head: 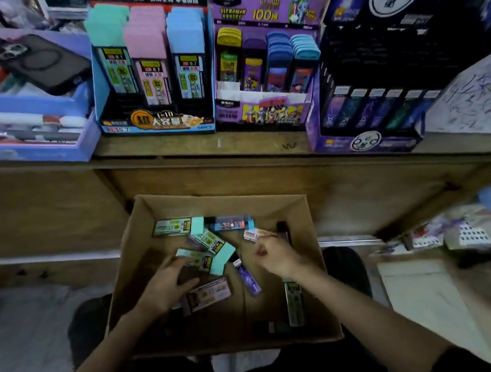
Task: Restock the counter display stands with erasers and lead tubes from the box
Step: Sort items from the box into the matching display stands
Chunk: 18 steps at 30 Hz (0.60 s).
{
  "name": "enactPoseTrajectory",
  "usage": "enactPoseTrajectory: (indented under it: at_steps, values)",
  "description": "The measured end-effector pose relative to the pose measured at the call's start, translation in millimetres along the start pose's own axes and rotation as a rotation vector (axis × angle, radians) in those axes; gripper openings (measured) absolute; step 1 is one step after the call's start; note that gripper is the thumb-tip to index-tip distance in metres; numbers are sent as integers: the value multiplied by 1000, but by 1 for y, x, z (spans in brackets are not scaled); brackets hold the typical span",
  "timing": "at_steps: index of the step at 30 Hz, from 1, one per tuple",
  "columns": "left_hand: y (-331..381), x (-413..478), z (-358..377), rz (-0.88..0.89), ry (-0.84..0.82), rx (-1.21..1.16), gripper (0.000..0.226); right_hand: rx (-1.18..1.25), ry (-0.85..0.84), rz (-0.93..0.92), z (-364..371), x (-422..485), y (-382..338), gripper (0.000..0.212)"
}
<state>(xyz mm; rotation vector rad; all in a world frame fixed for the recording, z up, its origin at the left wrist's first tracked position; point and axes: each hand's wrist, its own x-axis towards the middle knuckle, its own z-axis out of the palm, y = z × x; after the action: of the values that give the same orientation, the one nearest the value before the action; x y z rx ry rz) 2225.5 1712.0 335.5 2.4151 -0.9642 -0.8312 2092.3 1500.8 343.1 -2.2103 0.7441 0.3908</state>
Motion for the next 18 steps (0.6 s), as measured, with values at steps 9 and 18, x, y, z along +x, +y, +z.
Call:
enactPoseTrajectory:
  at_steps: [9,18]
  values:
    - [-18,14,21,42,40,100,44,-43,97,162,79,15,4,53]
    - [-17,48,27,68,-33,389,65,-67,114,278,67,11,30,44]
